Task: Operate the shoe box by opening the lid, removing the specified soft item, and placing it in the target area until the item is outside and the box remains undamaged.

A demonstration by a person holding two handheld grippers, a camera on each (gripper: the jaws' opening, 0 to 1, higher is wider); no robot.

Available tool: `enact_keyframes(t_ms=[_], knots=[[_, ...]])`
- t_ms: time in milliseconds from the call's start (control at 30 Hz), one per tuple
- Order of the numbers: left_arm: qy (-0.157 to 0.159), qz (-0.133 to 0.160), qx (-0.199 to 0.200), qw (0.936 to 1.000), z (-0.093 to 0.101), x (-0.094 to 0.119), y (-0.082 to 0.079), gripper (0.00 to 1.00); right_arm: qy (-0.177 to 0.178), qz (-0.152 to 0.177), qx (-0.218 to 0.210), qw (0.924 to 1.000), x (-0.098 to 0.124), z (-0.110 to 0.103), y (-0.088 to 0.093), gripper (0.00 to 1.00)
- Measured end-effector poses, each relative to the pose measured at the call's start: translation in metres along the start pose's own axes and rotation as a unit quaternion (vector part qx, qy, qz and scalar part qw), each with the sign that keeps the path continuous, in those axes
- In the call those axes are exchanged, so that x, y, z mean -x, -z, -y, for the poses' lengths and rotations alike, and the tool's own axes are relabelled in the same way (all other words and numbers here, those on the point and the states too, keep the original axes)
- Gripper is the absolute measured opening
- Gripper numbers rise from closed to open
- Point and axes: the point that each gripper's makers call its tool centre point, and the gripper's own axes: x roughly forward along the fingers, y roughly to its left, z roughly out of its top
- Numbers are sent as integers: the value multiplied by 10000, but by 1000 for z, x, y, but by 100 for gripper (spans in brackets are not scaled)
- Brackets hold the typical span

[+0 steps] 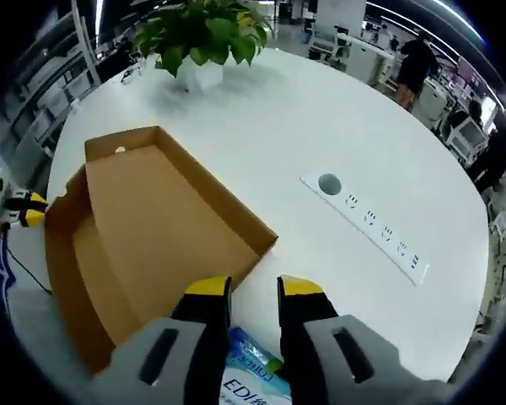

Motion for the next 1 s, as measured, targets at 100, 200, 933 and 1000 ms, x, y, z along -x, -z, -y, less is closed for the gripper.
enact_keyframes(t_ms=[100, 200, 933, 1000], knots=[[-17, -55, -6, 10000, -1, -1, 2, 5, -50, 45, -324, 9995, -6, -1, -1, 17], [0, -93, 35, 10000, -1, -2, 4, 4, -120, 31, -556, 9984, -13, -5, -1, 19], [56, -201, 195, 9996, -5, -5, 10, 2, -408, -81, -1668, 9851, -34, -18, 12, 7], [70, -201, 227, 9995, -4, -5, 10, 2, -390, -65, -1604, 9863, -33, -18, 11, 7]])
